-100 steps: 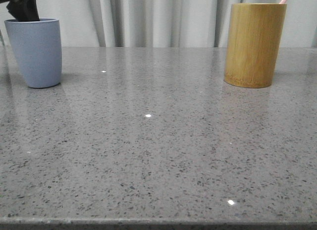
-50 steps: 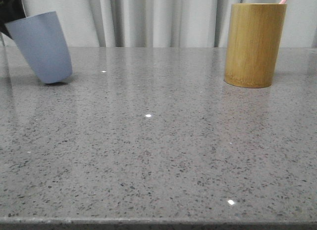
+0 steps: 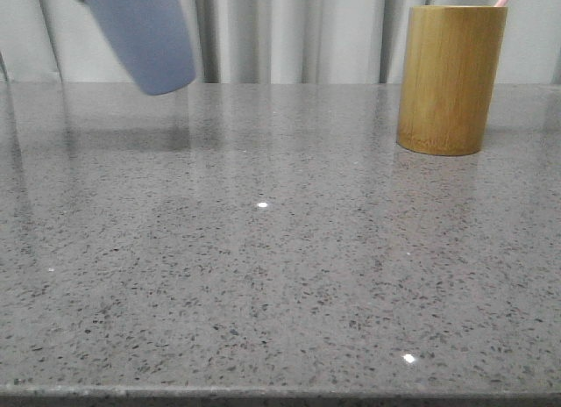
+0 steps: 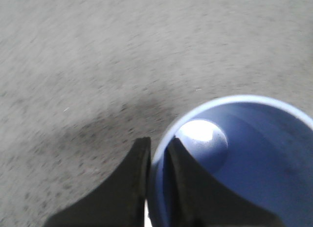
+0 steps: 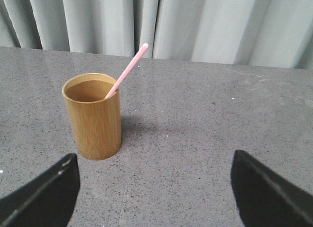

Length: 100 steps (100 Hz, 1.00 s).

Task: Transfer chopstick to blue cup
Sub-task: 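Lift the blue cup and carry it toward the table center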

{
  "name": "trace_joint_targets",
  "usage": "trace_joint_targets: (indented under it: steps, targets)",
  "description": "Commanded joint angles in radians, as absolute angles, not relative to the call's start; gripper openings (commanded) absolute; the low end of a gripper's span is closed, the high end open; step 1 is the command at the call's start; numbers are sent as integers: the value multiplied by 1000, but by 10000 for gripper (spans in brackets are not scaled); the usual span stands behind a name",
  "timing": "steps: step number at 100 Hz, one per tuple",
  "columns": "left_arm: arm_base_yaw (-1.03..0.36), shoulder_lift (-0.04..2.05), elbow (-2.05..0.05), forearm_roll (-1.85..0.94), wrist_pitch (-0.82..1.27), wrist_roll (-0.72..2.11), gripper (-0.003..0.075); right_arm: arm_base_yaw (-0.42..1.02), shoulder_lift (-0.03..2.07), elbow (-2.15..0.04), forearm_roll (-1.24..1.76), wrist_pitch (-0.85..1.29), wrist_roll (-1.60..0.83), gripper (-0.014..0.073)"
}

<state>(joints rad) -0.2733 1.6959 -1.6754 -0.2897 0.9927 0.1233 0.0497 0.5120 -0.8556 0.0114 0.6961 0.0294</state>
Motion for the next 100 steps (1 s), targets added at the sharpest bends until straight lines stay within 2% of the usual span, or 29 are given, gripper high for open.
trace_joint_targets:
  steps: [1,38,100]
  targets:
    - [-346,1682,-1758,-269,976,112,-19,44,525,-887,9,622,25,624]
    - [-483,1815,-1859,-251,1055,112,-19,44,525,-887,9,624,25,624]
    - [-504,1878,-1865,-237,1131,112,-19,44,525,-887,9,634,25,624]
